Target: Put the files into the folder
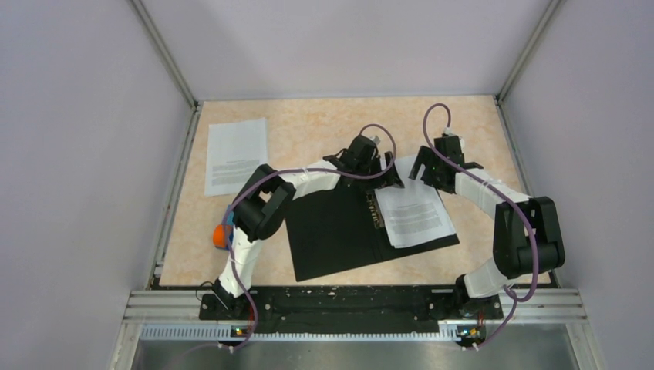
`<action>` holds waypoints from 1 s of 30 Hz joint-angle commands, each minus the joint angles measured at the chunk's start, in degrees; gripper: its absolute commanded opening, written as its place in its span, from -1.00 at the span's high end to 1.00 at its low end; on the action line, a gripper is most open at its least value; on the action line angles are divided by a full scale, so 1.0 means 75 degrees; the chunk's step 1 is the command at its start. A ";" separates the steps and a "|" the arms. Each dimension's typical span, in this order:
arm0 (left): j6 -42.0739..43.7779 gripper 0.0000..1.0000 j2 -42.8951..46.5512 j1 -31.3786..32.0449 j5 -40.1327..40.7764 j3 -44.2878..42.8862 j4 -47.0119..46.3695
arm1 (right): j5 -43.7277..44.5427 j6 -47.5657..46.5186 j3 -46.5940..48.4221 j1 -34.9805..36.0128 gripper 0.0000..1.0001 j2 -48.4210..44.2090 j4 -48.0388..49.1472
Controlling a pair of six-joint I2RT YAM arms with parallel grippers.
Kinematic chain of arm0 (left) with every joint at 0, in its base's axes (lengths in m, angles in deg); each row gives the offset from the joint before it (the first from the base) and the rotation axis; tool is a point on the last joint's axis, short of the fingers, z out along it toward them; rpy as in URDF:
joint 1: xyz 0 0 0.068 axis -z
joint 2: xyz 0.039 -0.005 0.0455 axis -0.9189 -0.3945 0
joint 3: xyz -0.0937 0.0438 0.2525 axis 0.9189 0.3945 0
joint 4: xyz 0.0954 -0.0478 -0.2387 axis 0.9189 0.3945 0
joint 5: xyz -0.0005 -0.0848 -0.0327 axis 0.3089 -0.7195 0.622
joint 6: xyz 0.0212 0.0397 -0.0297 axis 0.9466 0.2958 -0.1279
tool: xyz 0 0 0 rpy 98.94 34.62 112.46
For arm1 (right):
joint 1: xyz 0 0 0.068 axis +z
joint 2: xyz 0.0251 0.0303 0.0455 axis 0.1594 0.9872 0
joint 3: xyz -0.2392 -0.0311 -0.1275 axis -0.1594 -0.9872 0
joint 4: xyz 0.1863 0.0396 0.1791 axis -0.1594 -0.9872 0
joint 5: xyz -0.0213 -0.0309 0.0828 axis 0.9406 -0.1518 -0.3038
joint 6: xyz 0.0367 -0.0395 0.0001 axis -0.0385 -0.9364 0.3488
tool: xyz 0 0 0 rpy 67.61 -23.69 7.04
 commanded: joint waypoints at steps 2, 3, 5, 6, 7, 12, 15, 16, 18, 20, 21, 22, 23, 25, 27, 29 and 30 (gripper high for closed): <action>0.0831 -0.78 0.0770 -0.0140 0.0365 0.0154 0.0300 | -0.0027 0.0066 0.0036 -0.0049 -0.75 -0.0009 0.0285; 0.0914 -0.83 0.0791 -0.0143 0.0355 0.0120 0.0363 | -0.0075 0.0069 0.0041 -0.0052 -0.75 -0.0034 0.0272; 0.1001 -0.85 0.0778 -0.0144 0.0264 0.0077 0.0441 | -0.0089 0.0069 0.0025 -0.0061 -0.74 -0.0103 0.0273; 0.1002 -0.85 0.0761 -0.0144 0.0206 0.0062 0.0443 | -0.0057 0.0074 0.0019 -0.0055 -0.74 -0.0138 0.0264; 0.1016 -0.85 0.0753 -0.0141 0.0190 0.0038 0.0499 | -0.0038 0.0074 0.0023 -0.0053 -0.74 -0.0163 0.0253; 0.1268 -0.87 0.1181 -0.0218 0.0690 0.0387 0.0580 | -0.0275 0.0073 0.0085 -0.0054 -0.73 -0.0317 0.0221; 0.1407 -0.88 0.1408 -0.0393 0.0752 0.0460 0.0621 | -0.0506 0.0073 0.0250 -0.0057 -0.71 -0.0358 0.0138; 0.1459 -0.88 0.1471 -0.0444 0.0775 0.0456 0.0669 | -0.0585 0.0074 0.0305 -0.0049 -0.71 -0.0398 0.0122; 0.1563 -0.88 0.1615 -0.0593 0.0889 0.0473 0.0859 | -0.0721 0.0057 0.0367 0.0002 -0.70 -0.0500 0.0126; 0.1580 -0.89 0.1909 -0.0890 0.1088 0.0657 0.1101 | -0.0947 -0.0007 0.0486 0.0219 -0.71 -0.0618 0.0231; 0.1580 -0.89 0.2089 -0.1107 0.1161 0.0804 0.1112 | -0.1132 -0.0038 0.0559 0.0356 -0.71 -0.0634 0.0349; 0.1628 -0.88 0.2302 -0.1379 0.1250 0.0988 0.1125 | -0.1337 -0.0054 0.0725 0.0524 -0.72 -0.0613 0.0486; 0.1738 -0.89 0.2488 -0.1685 0.1419 0.1116 0.1191 | -0.1515 -0.0071 0.0841 0.0739 -0.72 -0.0547 0.0640; 0.1854 -0.89 0.2778 -0.2505 0.1934 0.1226 0.1624 | -0.1747 -0.0089 0.1315 0.1216 -0.73 -0.0156 0.0910; 0.2118 -0.89 0.2959 -0.3430 0.2144 0.1331 0.1806 | -0.1927 -0.0103 0.1833 0.1658 -0.73 0.0367 0.1152; 0.2243 -0.90 0.3044 -0.4367 0.2412 0.1385 0.1916 | -0.2113 -0.0120 0.2464 0.2055 -0.73 0.0949 0.1279; 0.2287 -0.91 0.3038 -0.4836 0.2415 0.1375 0.1918 | -0.2186 -0.0127 0.2750 0.2216 -0.73 0.1242 0.1364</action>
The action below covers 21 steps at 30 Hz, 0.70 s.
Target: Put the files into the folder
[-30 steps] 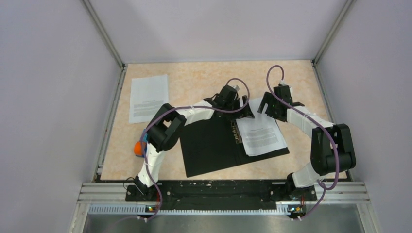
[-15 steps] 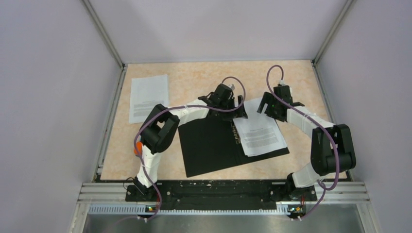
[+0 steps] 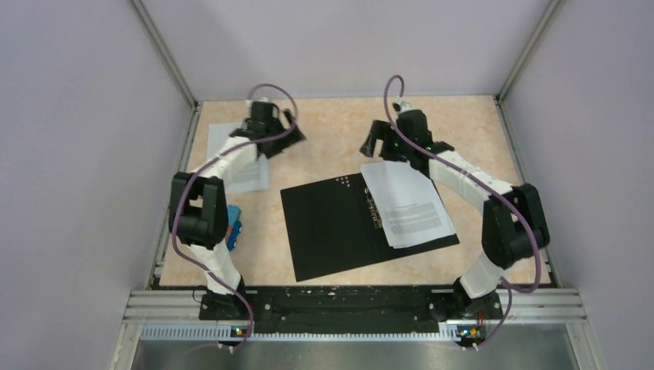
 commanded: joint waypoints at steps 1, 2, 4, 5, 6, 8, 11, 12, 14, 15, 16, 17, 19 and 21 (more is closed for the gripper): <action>0.0472 -0.91 0.0426 -0.2011 0.1151 0.0106 0.0416 | -0.0702 -0.0093 0.1400 0.0781 -0.73 0.1135 0.0882; 0.0489 -0.92 0.0326 -0.2407 0.1274 0.0035 0.0419 | -0.0812 -0.0102 0.1663 0.0911 -0.73 0.1430 0.1006; 0.0559 -0.94 0.0141 -0.3247 0.1499 -0.0209 0.0455 | -0.1012 -0.0112 0.2182 0.1087 -0.73 0.1981 0.1163; 0.0610 -0.94 -0.0042 -0.3539 0.1542 -0.0349 0.0465 | -0.1095 -0.0129 0.2461 0.1145 -0.74 0.2271 0.1197; 0.0710 -0.94 -0.0173 -0.3811 0.1554 -0.0538 0.0434 | -0.1201 -0.0140 0.2711 0.1195 -0.74 0.2508 0.1247; 0.0845 -0.94 -0.0443 -0.4215 0.1672 -0.0747 0.0432 | -0.1438 -0.0140 0.3088 0.1259 -0.74 0.2973 0.1444; 0.0980 -0.94 -0.0754 -0.4587 0.1804 -0.0796 0.0128 | -0.1773 -0.0114 0.3500 0.1319 -0.75 0.3504 0.1745; 0.1013 -0.94 -0.0864 -0.4680 0.1805 -0.0818 0.0035 | -0.1864 -0.0094 0.3619 0.1327 -0.75 0.3686 0.1821; 0.1123 -0.94 -0.1104 -0.4793 0.1786 -0.0872 -0.0136 | -0.2014 -0.0112 0.3896 0.1339 -0.75 0.4012 0.1901; 0.1158 -0.94 -0.1249 -0.4822 0.1780 -0.0955 -0.0133 | -0.2086 -0.0116 0.3982 0.1350 -0.76 0.4129 0.1934; 0.1193 -0.94 -0.1387 -0.4860 0.1763 -0.1038 -0.0100 | -0.2152 -0.0120 0.4069 0.1350 -0.76 0.4234 0.1979; 0.1212 -0.94 -0.1497 -0.4890 0.1769 -0.1103 -0.0064 | -0.2212 -0.0122 0.4131 0.1350 -0.76 0.4325 0.2016; 0.1228 -0.94 -0.1650 -0.4970 0.1725 -0.1143 -0.0046 | -0.2293 -0.0138 0.4217 0.1350 -0.77 0.4471 0.2069; 0.1281 -0.94 -0.1749 -0.5044 0.1662 -0.1127 -0.0054 | -0.2392 -0.0141 0.4257 0.1355 -0.78 0.4581 0.2179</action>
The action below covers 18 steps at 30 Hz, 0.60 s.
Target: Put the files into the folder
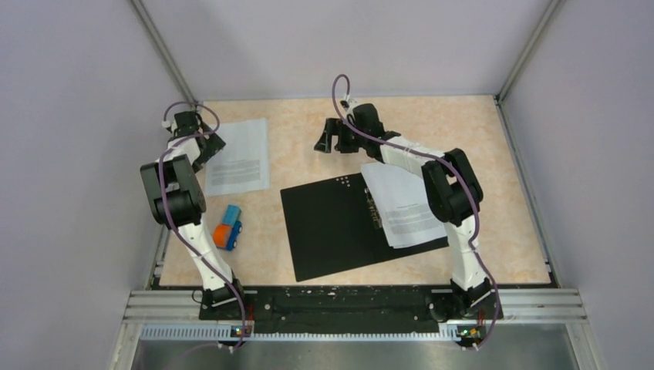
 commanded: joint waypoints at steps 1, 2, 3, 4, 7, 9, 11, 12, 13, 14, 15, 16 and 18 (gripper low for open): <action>0.0259 -0.93 -0.0172 -0.0187 0.0007 -0.0288 -0.0220 | -0.0428 -0.0127 0.0493 0.0080 -0.78 0.0208 0.0679; 0.0280 -0.93 -0.0190 -0.0224 -0.0055 -0.0246 -0.0234 | -0.0484 -0.0120 0.0516 0.0083 -0.78 0.0258 0.0729; 0.0296 -0.93 -0.0202 -0.0260 -0.0115 -0.0204 -0.0253 | -0.0517 -0.0112 0.0535 0.0090 -0.79 0.0326 0.0755; 0.0299 -0.93 -0.0214 -0.0286 -0.0147 -0.0168 -0.0258 | -0.0543 -0.0095 0.0559 0.0086 -0.79 0.0389 0.0788; 0.0328 -0.94 -0.0297 -0.0309 -0.0393 -0.0120 -0.0267 | -0.0598 -0.0043 0.0706 0.0140 -0.79 0.0591 0.0822; 0.0367 -0.93 -0.0417 -0.0316 -0.0675 -0.0211 -0.0163 | -0.0571 -0.0036 0.0818 0.0201 -0.79 0.0715 0.0850; 0.0362 -0.91 -0.0556 -0.0308 -0.1288 -0.0340 0.0022 | -0.0511 -0.0007 0.0940 0.0264 -0.80 0.0856 0.0917; 0.0295 -0.91 -0.0619 -0.0310 -0.1504 -0.0399 0.0113 | -0.0462 -0.0012 0.1039 0.0301 -0.80 0.0987 0.0911; 0.0270 -0.89 -0.0660 -0.0298 -0.1651 -0.0406 0.0160 | -0.0431 -0.0014 0.1164 0.0342 -0.80 0.1101 0.0897; 0.0296 -0.89 -0.0687 -0.0272 -0.1766 -0.0397 0.0173 | -0.0374 -0.0008 0.1306 0.0372 -0.80 0.1209 0.0870; 0.0337 -0.89 -0.0716 -0.0225 -0.1811 -0.0435 0.0240 | -0.0306 0.0012 0.1513 0.0408 -0.81 0.1352 0.0835; 0.0389 -0.89 -0.0769 -0.0181 -0.1862 -0.0510 0.0384 | -0.0249 0.0033 0.1685 0.0437 -0.81 0.1478 0.0805; 0.0495 -0.89 -0.0876 -0.0098 -0.1969 -0.0701 0.0682 | -0.0160 0.0107 0.2050 0.0510 -0.81 0.1755 0.0746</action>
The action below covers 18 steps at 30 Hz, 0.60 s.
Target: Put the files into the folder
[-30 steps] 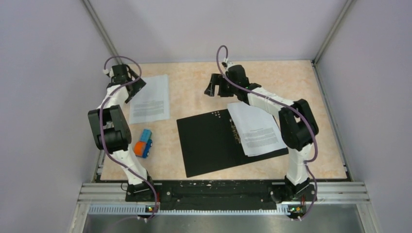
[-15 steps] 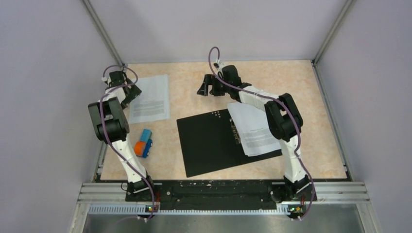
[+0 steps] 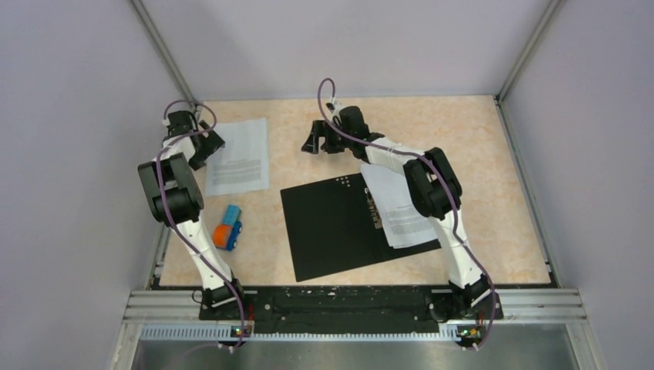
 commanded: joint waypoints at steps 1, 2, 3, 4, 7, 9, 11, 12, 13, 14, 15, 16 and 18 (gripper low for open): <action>0.0225 -0.89 -0.0430 0.0238 -0.0761 -0.0352 0.0733 | 0.0263 0.0098 0.0999 0.0325 -0.81 0.0554 0.0193; 0.0255 -0.89 -0.0457 0.0280 -0.0835 -0.0372 0.0800 | 0.0325 0.0114 0.1207 0.0366 -0.81 0.0689 0.0096; 0.0287 -0.89 -0.0472 0.0321 -0.0930 -0.0385 0.0832 | 0.0404 0.0140 0.1380 0.0421 -0.81 0.0817 0.0031; 0.0331 -0.89 -0.0485 0.0365 -0.1001 -0.0388 0.0865 | 0.0519 0.0178 0.1505 0.0461 -0.81 0.0931 0.0000; 0.0462 -0.88 -0.0612 0.0491 -0.1212 -0.0584 0.1136 | 0.0658 0.0313 0.1891 0.0557 -0.82 0.1262 -0.0168; 0.0513 -0.88 -0.0684 0.0618 -0.1247 -0.0748 0.1354 | 0.0716 0.0374 0.2045 0.0588 -0.82 0.1419 -0.0268; 0.0521 -0.88 -0.0716 0.0769 -0.1349 -0.0766 0.1394 | 0.0779 0.0429 0.2056 0.0613 -0.82 0.1485 -0.0315; 0.0511 -0.87 -0.0733 0.0846 -0.1422 -0.0764 0.1386 | 0.0794 0.0449 0.2035 0.0624 -0.81 0.1510 -0.0338; 0.0508 -0.87 -0.0754 0.0938 -0.1466 -0.0778 0.1409 | 0.0812 0.0467 0.1999 0.0626 -0.81 0.1498 -0.0348; 0.0503 -0.87 -0.0780 0.1047 -0.1510 -0.0817 0.1441 | 0.0844 0.0496 0.1958 0.0625 -0.81 0.1488 -0.0374; 0.0486 -0.87 -0.0799 0.1153 -0.1555 -0.0871 0.1470 | 0.0877 0.0504 0.1894 0.0625 -0.81 0.1452 -0.0394; 0.0467 -0.87 -0.0828 0.1290 -0.1584 -0.0921 0.1510 | 0.0943 0.0502 0.1808 0.0622 -0.81 0.1403 -0.0402; 0.0415 -0.87 -0.0876 0.1589 -0.1628 -0.1029 0.1566 | 0.1083 0.0504 0.1588 0.0625 -0.81 0.1282 -0.0433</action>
